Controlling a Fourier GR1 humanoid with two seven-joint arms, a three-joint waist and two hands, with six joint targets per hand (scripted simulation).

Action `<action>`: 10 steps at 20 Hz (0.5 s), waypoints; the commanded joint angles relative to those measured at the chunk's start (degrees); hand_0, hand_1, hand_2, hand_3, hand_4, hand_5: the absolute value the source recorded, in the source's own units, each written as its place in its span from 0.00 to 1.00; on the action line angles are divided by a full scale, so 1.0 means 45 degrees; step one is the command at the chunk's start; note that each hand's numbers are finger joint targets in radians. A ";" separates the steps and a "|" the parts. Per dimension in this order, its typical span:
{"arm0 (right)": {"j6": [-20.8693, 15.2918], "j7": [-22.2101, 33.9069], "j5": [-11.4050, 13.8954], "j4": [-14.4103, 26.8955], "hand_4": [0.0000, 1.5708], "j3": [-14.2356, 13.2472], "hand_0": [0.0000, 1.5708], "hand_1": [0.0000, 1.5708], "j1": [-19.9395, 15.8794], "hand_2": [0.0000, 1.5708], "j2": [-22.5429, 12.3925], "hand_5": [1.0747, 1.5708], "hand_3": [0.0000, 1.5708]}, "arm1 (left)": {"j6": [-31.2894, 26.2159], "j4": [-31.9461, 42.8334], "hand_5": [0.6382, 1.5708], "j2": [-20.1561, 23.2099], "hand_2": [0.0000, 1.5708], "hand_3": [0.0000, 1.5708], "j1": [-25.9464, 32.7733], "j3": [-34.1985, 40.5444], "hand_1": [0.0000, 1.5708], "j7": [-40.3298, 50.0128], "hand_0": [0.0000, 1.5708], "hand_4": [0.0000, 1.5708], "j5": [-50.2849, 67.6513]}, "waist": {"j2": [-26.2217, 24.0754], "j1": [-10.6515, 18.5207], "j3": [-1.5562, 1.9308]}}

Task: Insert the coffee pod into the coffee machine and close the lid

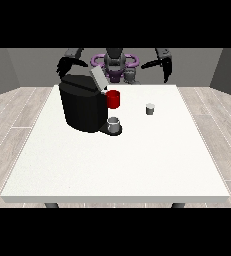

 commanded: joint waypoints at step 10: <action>-0.0231 0.0739 0.0399 0.0022 0.21 0.0651 0.00 0.00 -0.1170 0.00 0.0132 1.00 0.00 | -0.0499 0.4512 1.00 0.1318 0.00 0.00 -0.3170 0.1162 0.00 0.0630 0.00 0.00 -0.0405 | 0.1342 -0.0792 -0.0004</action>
